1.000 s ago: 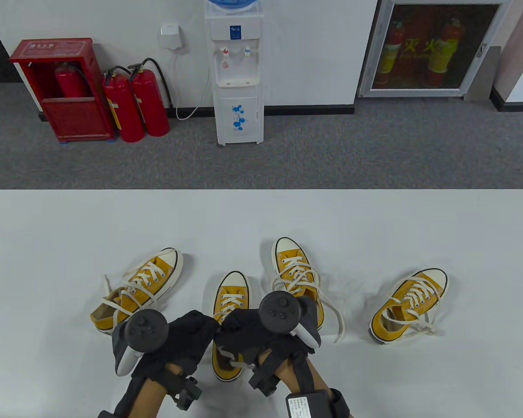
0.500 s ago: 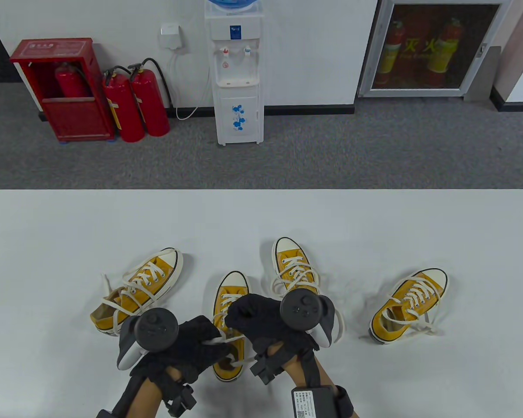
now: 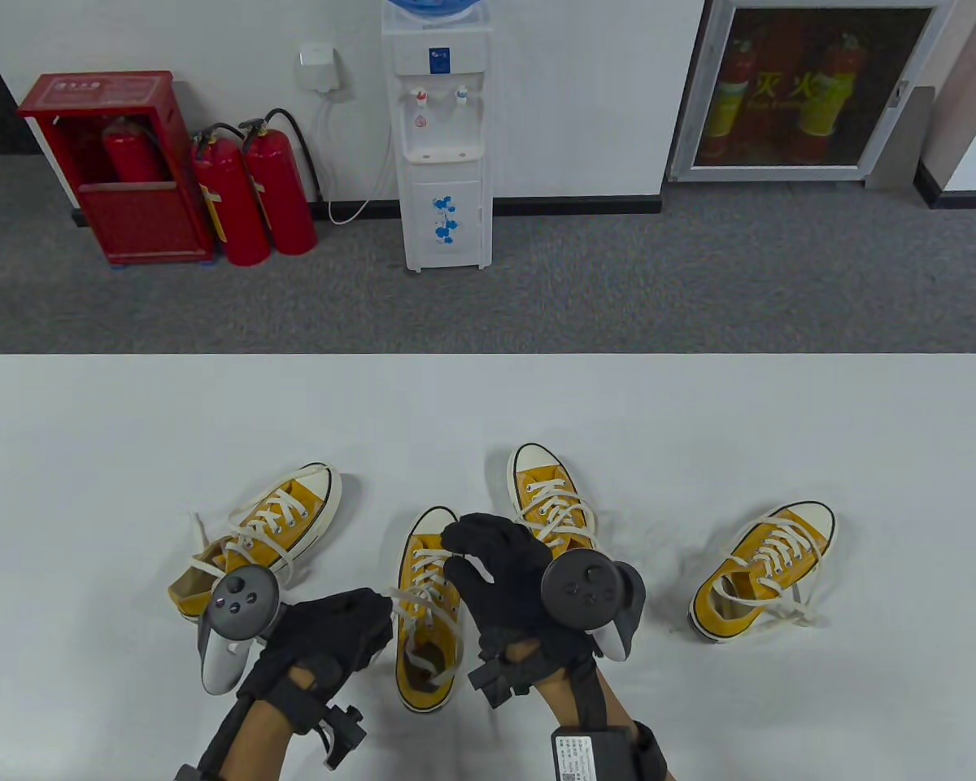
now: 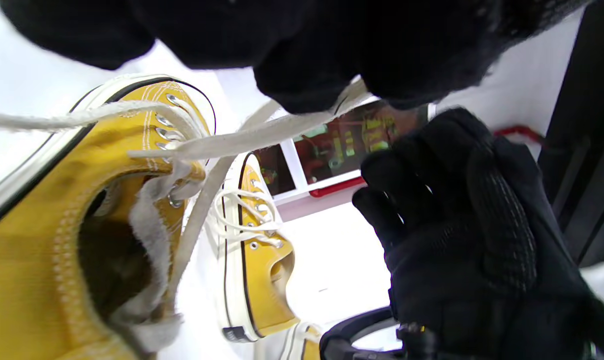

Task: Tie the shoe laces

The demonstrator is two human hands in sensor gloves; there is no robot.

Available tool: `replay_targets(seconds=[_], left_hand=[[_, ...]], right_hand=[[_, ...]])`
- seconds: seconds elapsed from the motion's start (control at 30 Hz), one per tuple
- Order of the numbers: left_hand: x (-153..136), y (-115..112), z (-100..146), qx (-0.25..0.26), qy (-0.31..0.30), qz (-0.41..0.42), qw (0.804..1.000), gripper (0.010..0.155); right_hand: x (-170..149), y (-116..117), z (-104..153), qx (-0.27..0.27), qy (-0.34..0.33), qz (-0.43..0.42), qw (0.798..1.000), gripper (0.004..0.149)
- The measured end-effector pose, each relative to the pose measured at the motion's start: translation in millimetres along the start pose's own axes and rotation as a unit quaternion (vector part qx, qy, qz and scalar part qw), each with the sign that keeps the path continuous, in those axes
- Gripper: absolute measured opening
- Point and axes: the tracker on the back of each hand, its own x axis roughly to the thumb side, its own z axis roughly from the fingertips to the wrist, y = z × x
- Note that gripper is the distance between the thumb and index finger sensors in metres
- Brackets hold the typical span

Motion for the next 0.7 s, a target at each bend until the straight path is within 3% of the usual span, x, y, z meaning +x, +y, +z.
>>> replay_targets(seconds=[0.03,0.13,0.27,0.37,0.47,0.57,0.7], left_hand=[[-2,1,0,0.003,0.002,0.016,1.0,0.039],[-6,4,0,0.003,0.004,0.045,0.999,0.04],[-5,4,0,-0.004,0.001,0.048,0.999,0.041],[-1,0,-1,-0.019,-0.006,0.032,0.999,0.042],[3,-4,-1,-0.022,-0.011,0.012,1.0,0.042],[5,-4,-1,-0.028,-0.014,-0.004,0.999,0.042],[8,-3,1,-0.014,-0.015,-0.034,0.999,0.045]], right_hand=[[2,1,-1,0.004,-0.007,0.005,1.0,0.043],[5,13,-2,0.08,-0.007,0.019,0.997,0.044],[4,40,4,0.16,-0.002,0.094,0.983,0.062],[4,55,9,0.168,-0.01,0.118,0.979,0.065],[7,64,13,0.163,-0.011,0.121,0.979,0.057],[8,64,14,0.138,-0.01,0.114,0.984,0.045],[9,56,13,0.117,-0.001,0.116,0.986,0.041]])
